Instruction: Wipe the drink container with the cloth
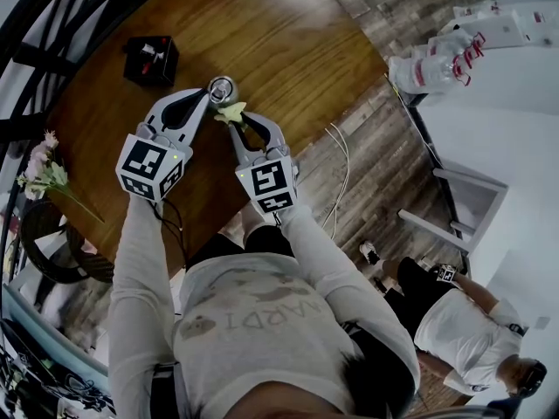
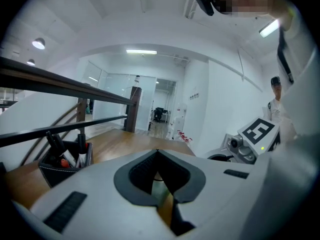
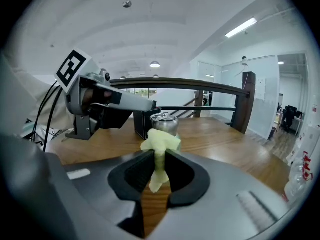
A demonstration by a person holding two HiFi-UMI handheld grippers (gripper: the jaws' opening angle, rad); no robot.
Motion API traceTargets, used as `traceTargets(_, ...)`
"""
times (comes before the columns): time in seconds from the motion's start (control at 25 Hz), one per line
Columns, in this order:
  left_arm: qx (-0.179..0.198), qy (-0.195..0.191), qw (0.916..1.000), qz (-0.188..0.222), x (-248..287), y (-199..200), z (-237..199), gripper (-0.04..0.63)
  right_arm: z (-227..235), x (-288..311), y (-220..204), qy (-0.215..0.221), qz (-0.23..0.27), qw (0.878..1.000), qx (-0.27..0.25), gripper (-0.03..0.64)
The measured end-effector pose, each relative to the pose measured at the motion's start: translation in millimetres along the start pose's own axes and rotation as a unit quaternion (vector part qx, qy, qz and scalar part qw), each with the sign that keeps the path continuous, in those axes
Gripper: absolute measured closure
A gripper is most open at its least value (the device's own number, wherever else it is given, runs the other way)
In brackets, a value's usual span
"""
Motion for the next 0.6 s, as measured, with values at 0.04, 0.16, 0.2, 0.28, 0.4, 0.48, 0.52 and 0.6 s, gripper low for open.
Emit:
traceTargets(0.04, -0.005, 0.007, 0.9999, 0.008, -5, 1, 1, 0.589, 0, -4, 0, 0.002, 0.003, 1.000, 0.003, 0.540)
traceTargets(0.16, -0.012, 0.028, 0.9992, 0.025, -20, 2, 5, 0.590, 1, -14, 2, 0.008, 0.016, 1.000, 0.010, 0.540)
traceTargets(0.2, -0.011, 0.035, 0.9989, 0.028, -25, 2, 8, 0.591, 1, -18, 3, 0.009, 0.021, 1.000, 0.012, 0.540)
traceTargets(0.28, -0.008, 0.049, 0.9983, 0.031, -34, 1, 13, 0.591, 1, -26, 6, 0.010, 0.030, 0.999, 0.016, 0.540)
traceTargets(0.4, -0.009, 0.074, 0.9964, 0.040, -49, -1, 22, 0.590, 0, -39, 12, 0.013, 0.044, 0.999, 0.020, 0.540)
traceTargets(0.48, -0.009, 0.092, 0.9946, 0.048, -59, -3, 28, 0.591, -2, -45, 16, 0.016, 0.054, 0.998, 0.022, 0.540)
traceTargets(0.52, -0.008, 0.100, 0.9936, 0.051, -63, -4, 30, 0.591, -2, -48, 17, 0.017, 0.057, 0.998, 0.022, 0.540)
traceTargets(0.6, -0.004, 0.116, 0.9915, 0.057, -73, -4, 36, 0.591, -3, -54, 17, 0.018, 0.059, 0.998, 0.019, 0.540)
Point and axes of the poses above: the fingertips, and each gripper's own axes: x forward along the fingers, z to its right, y out of its top, the point moved 8 cm from there along -x, backward along the fingers, and after that the axes turned 13 degrees about -z, right-handed, at the moved point
